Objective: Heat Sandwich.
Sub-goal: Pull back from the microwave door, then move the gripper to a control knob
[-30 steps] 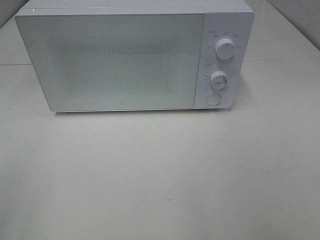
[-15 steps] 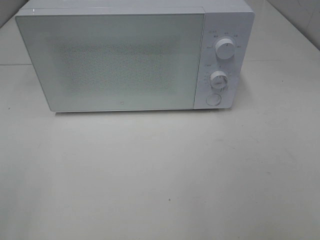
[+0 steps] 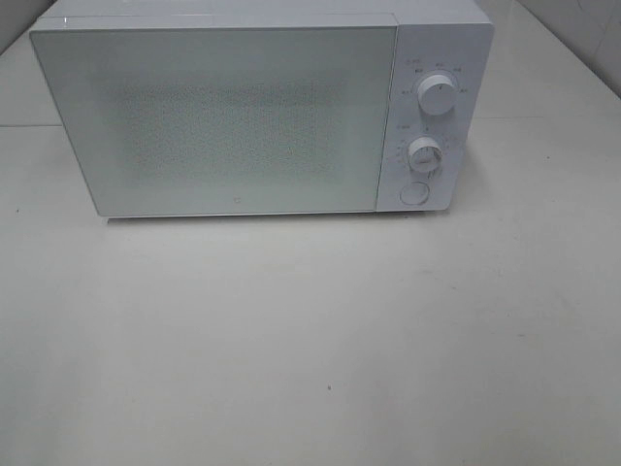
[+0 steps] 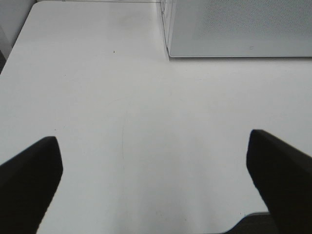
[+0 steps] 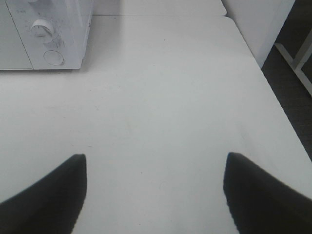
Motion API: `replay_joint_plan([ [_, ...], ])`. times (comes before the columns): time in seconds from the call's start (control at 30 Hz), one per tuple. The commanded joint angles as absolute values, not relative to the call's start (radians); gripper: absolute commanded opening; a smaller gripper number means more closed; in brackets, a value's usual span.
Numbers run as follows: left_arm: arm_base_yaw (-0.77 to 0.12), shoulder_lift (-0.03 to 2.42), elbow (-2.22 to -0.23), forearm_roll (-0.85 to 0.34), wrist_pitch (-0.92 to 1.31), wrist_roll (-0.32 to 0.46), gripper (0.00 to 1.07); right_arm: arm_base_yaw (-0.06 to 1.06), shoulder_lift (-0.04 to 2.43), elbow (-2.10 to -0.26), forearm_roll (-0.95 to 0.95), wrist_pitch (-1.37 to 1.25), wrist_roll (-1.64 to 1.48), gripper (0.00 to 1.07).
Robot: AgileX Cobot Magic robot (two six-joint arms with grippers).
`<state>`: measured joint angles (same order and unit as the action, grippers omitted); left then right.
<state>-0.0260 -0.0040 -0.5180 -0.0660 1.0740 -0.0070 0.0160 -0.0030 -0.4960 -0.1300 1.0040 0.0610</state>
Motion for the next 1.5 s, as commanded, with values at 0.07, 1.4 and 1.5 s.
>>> replay_joint_plan([
  [0.07,-0.023,-0.027,-0.517,-0.068,1.071,-0.011,0.98,0.011,-0.032,-0.495,-0.128,0.996,0.066,0.75],
  [1.4,-0.023,-0.027,-0.517,-0.068,1.071,-0.011,0.98,0.011,0.109,-0.534,-0.124,0.779,0.073,0.75],
  [1.5,-0.023,-0.027,-0.517,-0.068,1.071,-0.011,0.98,0.011,0.186,-0.534,-0.124,0.706,0.073,0.75],
])
